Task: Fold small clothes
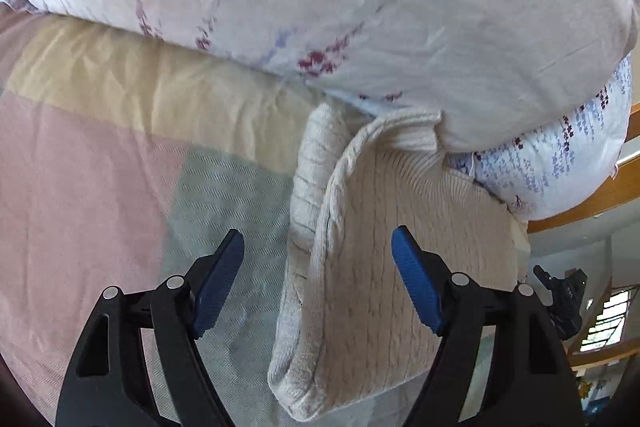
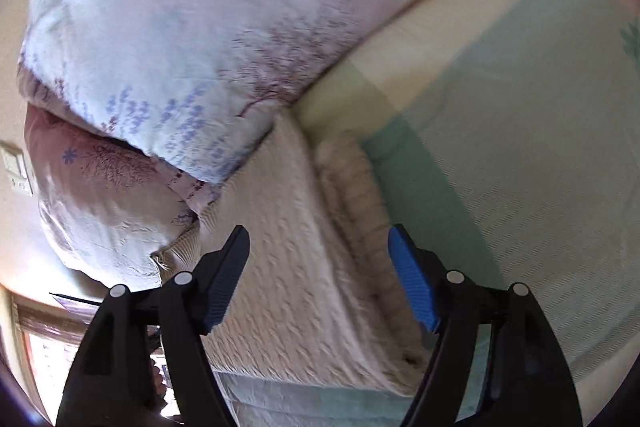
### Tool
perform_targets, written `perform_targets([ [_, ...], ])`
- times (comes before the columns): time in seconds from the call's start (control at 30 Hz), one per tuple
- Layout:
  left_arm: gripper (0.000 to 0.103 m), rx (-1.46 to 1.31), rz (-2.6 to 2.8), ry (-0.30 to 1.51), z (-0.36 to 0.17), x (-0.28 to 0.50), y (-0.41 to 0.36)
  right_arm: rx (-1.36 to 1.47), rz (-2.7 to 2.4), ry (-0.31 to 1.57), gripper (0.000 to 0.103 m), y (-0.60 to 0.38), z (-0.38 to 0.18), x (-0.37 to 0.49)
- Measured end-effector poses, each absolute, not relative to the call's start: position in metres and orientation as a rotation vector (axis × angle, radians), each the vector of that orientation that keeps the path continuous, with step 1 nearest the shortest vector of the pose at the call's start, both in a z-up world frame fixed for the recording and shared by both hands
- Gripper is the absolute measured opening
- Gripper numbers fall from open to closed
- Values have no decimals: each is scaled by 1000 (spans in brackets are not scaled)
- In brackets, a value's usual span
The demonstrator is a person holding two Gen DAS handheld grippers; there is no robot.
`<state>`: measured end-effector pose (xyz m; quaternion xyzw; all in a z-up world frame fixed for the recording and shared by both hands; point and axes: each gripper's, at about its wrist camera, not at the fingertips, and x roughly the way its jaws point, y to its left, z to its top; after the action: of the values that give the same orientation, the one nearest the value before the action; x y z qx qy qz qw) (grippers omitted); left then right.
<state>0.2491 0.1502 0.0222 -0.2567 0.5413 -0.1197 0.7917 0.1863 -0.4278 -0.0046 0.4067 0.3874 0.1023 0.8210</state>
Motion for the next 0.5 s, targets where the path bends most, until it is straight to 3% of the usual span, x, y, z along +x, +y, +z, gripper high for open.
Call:
perform_targets([
  [0.1, 74, -539, -265, 1137, 12, 250, 139, 880, 216, 833, 72, -437, -9, 183],
  [0.13, 65, -564, -275, 1141, 8, 251, 138, 877, 224, 834, 72, -439, -10, 182],
  [0.2, 18, -662, -301, 1166, -1, 253, 134, 874, 248, 841, 74, -446, -14, 180],
  [0.37, 15, -694, -293, 1123, 27, 251, 105, 874, 289, 863, 74, -441, -17, 183],
  [0.5, 14, -735, -471, 1006, 91, 250, 32, 874, 293, 843, 74, -453, -16, 183],
])
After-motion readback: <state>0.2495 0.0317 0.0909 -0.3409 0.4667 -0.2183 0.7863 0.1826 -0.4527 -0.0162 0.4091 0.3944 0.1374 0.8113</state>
